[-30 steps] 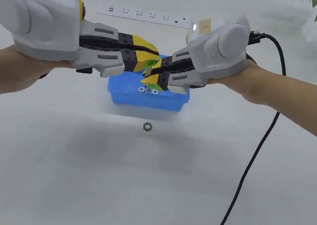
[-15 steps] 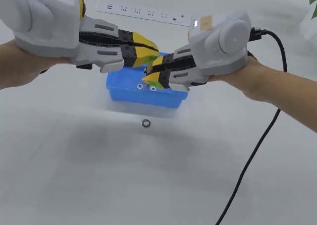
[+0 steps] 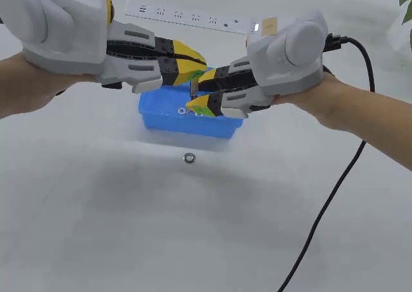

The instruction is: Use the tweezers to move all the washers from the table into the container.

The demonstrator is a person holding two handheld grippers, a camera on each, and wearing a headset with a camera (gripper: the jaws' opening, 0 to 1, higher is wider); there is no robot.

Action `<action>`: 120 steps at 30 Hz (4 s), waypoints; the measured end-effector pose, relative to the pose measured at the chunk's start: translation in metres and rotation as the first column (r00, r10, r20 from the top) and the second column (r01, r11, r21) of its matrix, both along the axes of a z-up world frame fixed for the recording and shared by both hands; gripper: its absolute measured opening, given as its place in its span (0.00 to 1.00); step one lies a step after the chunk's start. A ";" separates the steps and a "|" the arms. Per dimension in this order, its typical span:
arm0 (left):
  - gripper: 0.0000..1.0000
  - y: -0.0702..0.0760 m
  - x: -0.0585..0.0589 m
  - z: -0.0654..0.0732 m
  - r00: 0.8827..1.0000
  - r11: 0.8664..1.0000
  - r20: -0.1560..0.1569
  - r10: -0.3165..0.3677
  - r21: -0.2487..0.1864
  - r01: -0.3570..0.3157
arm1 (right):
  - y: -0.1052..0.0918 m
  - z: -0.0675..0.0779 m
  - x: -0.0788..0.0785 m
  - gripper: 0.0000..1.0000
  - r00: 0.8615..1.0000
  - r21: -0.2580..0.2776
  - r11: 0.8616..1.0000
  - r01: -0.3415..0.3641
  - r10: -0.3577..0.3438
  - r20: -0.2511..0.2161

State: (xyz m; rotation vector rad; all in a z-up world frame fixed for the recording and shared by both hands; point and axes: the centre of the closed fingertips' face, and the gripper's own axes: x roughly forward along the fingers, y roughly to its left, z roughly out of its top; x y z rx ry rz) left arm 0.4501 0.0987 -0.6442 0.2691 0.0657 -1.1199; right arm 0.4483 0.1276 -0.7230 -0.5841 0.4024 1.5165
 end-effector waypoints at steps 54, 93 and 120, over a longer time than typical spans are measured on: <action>0.04 0.016 -0.023 0.010 0.987 0.978 0.034 0.157 -0.146 -0.150 | -0.090 0.044 -0.028 0.42 0.953 0.173 0.939 0.298 -0.284 -0.100; 0.04 -0.019 -0.079 -0.034 0.998 0.999 -0.053 -0.033 0.007 0.033 | -0.131 0.006 -0.077 0.75 0.922 0.107 0.919 0.380 -0.368 -0.117; 0.04 -0.015 -0.075 -0.047 0.995 0.999 -0.096 -0.033 0.039 0.037 | -0.115 -0.011 -0.107 0.90 0.934 0.074 0.943 0.325 -0.308 -0.182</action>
